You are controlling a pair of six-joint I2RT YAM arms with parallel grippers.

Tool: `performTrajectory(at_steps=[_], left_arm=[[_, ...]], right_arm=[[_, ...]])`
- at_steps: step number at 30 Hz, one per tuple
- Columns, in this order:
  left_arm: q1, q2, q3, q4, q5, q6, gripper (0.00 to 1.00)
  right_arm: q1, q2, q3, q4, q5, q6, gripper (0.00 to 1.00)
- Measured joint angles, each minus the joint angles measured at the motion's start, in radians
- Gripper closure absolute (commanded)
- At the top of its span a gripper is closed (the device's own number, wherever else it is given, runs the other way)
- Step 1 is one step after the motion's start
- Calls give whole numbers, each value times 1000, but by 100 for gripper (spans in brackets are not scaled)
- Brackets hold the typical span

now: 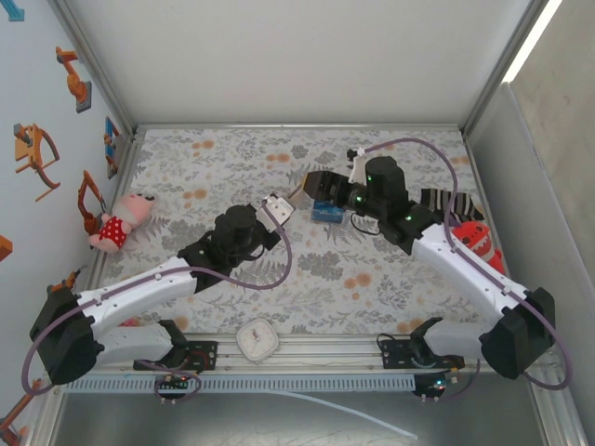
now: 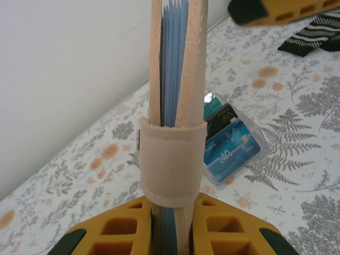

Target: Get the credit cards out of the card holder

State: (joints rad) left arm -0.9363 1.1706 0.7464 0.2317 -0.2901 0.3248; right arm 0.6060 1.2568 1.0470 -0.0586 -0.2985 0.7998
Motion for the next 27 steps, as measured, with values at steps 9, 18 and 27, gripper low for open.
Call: performTrajectory(at_steps=[9,18,27], left_arm=[[-31,89,6,78,-77,127,100],[-86,159,11,174,-204,228,100],[-113,177,22,216,-253,275,82]], right_arm=[[24,52,1,69,-10,61,1],[27,90,5,66,21,103,17],[29,127,6,72,28,134,70]])
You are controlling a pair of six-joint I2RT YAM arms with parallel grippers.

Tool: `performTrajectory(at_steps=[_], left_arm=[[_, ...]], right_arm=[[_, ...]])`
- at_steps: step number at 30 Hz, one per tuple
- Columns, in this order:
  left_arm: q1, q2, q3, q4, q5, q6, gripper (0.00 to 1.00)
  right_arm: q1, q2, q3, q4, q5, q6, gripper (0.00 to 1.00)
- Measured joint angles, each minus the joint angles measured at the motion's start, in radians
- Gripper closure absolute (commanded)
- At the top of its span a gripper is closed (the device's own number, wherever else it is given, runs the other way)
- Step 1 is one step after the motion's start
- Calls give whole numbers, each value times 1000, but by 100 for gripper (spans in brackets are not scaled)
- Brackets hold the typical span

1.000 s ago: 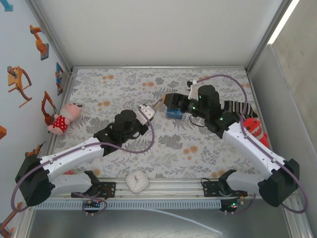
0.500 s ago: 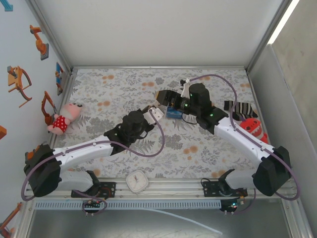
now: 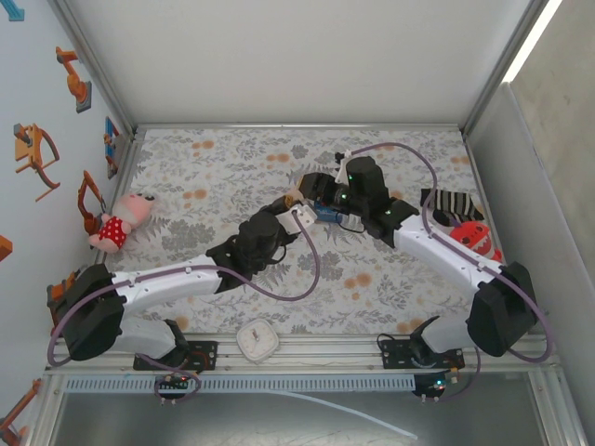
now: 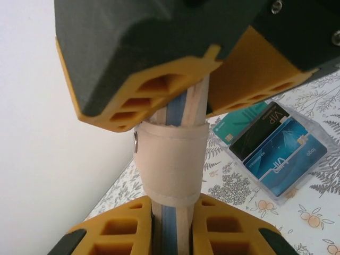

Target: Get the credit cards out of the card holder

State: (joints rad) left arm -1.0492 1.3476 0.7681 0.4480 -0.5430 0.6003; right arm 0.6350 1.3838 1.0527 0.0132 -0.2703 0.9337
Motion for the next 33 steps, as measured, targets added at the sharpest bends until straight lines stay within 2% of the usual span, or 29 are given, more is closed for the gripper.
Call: performTrajectory(at_steps=[1,8,13,16,21,28,33], left_arm=[[-4,3,0,0,-5,7,78],[-18,-1,3,-13,10,-11,22],[-15,-101,4,-129,101,-105,1],[10,-180,10,-212,198,-200,3],[141,-258,40,-315,397,-416,3],[299,-269,109,-443,583,-700,0],[440,-269,114,-456,777,-890,7]], right_arm=[[1,0,1,0,1,7,75],[2,-4,1,-8,21,-11,100],[-6,-42,1,-37,41,-67,100],[-15,-84,1,-57,45,-121,100],[-44,-139,1,-74,-10,-221,100],[-97,-144,4,-117,-243,-362,100],[-113,-137,14,-133,-433,-444,100]])
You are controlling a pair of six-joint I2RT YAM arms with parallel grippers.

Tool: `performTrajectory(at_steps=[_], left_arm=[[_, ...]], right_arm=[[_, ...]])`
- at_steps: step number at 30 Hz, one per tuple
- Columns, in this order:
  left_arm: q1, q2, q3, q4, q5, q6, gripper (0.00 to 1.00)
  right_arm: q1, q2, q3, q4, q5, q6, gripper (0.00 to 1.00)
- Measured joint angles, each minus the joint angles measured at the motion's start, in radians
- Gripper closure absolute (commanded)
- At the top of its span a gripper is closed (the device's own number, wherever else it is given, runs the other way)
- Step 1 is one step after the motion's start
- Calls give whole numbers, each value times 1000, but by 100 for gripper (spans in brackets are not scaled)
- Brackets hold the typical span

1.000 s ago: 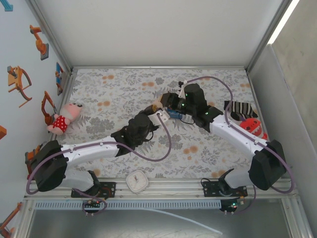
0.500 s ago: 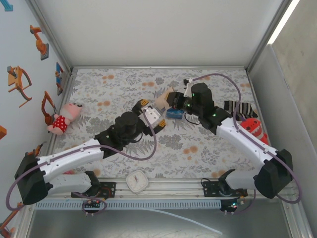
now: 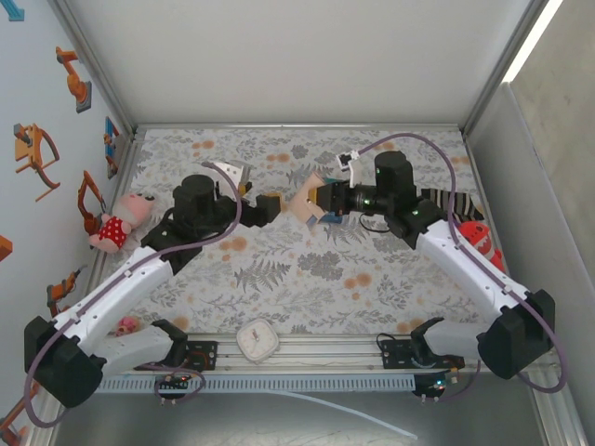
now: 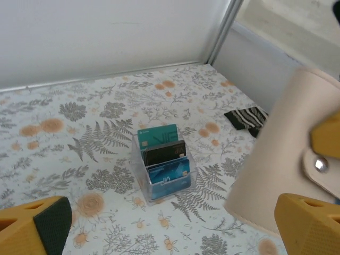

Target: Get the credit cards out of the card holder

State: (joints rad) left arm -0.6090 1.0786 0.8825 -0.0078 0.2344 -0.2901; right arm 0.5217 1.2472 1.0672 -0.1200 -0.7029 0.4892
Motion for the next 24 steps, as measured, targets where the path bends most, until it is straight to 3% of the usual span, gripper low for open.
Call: performTrajectory(at_steps=[7,10,16,20,24], left_arm=[[53,64,2,52,319,-154,19],[56,116,11,72,429,-194,30],[63,138,18,111,532,-234,33],[68,126,13,138,547,-245,26],[71,95,3,155,550,-249,25]], right_arm=[[-1,10,13,-1,-207,-91,100],[-7,11,13,-3,-253,-117,100],[-29,19,13,21,-328,-132,100],[-47,37,13,83,-392,-111,100],[-54,57,7,176,-469,-66,100]])
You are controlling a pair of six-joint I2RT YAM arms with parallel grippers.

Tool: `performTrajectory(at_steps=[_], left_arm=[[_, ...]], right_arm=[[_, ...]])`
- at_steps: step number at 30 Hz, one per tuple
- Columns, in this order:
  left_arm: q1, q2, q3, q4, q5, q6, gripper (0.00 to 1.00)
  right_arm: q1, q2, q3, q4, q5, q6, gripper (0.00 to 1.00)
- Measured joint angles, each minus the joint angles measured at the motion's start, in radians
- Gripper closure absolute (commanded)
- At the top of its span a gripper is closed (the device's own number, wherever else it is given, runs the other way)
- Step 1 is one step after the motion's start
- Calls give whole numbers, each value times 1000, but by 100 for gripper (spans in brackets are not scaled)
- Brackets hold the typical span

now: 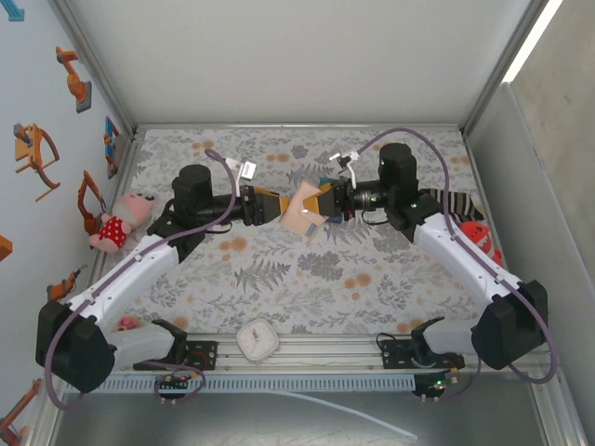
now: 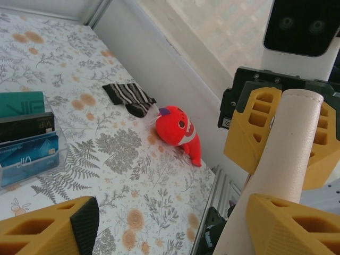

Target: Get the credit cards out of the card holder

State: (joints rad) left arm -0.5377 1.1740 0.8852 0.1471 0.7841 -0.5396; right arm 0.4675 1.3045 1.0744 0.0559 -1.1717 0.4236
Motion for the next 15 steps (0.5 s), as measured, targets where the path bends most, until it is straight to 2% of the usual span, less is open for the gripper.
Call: performTrajectory(at_steps=[7,15], left_arm=[[0,-35,-18,32,16,-16,27],[-10,-101,-45,38,47,-30,25]], right_arm=[[-2,6,-5,77,-55,30,100],[-26,15,-10,107,-39,34,100]])
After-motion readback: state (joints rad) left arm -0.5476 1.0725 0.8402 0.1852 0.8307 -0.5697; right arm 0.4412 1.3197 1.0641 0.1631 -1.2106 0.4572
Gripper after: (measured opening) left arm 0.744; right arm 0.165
